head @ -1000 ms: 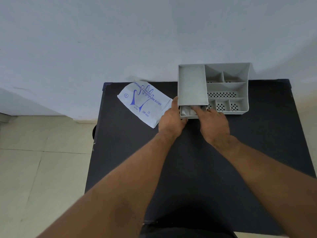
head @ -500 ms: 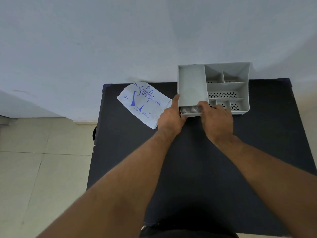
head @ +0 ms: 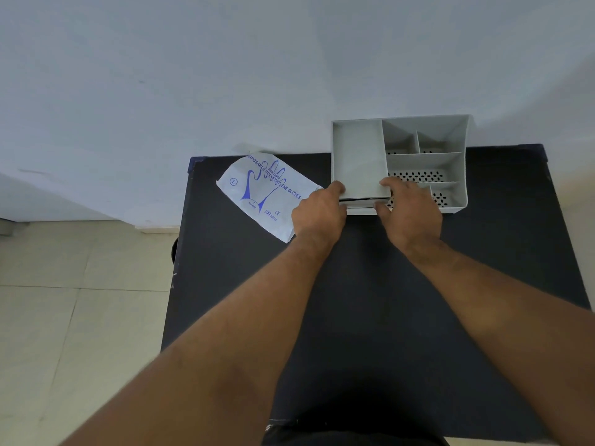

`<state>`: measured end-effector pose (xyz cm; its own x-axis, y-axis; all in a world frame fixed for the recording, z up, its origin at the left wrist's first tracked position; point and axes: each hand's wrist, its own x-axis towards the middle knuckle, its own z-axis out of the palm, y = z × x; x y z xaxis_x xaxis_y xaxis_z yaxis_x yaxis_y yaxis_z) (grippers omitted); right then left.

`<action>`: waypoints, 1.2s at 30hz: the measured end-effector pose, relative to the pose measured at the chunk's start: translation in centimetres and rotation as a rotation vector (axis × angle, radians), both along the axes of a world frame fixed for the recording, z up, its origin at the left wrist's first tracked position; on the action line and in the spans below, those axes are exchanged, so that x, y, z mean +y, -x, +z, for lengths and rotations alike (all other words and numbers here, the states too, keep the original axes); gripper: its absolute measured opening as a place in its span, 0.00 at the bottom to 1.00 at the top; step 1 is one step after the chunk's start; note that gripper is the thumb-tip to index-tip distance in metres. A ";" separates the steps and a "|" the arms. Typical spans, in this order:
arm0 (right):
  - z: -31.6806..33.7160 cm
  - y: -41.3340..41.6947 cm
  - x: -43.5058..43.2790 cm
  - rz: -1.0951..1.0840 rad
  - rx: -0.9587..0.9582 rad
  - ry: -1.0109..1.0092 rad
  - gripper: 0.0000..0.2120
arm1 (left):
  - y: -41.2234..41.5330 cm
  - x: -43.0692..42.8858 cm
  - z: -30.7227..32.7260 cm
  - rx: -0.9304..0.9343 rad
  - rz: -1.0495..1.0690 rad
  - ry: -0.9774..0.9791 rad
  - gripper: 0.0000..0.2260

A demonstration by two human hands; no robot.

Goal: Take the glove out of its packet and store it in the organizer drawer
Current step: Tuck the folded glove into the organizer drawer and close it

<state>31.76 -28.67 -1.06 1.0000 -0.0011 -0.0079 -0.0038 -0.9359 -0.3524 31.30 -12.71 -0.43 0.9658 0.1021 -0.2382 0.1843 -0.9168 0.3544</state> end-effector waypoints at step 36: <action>-3.4 5.4 9.2 0.300 0.378 -0.227 0.23 | 6.8 7.6 -3.8 0.082 0.526 0.312 0.14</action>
<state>26.38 -19.44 -4.47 0.8835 0.3284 -0.3340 0.0866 -0.8154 -0.5724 24.45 -5.13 -4.22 0.7825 0.4730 -0.4050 0.6214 -0.5510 0.5571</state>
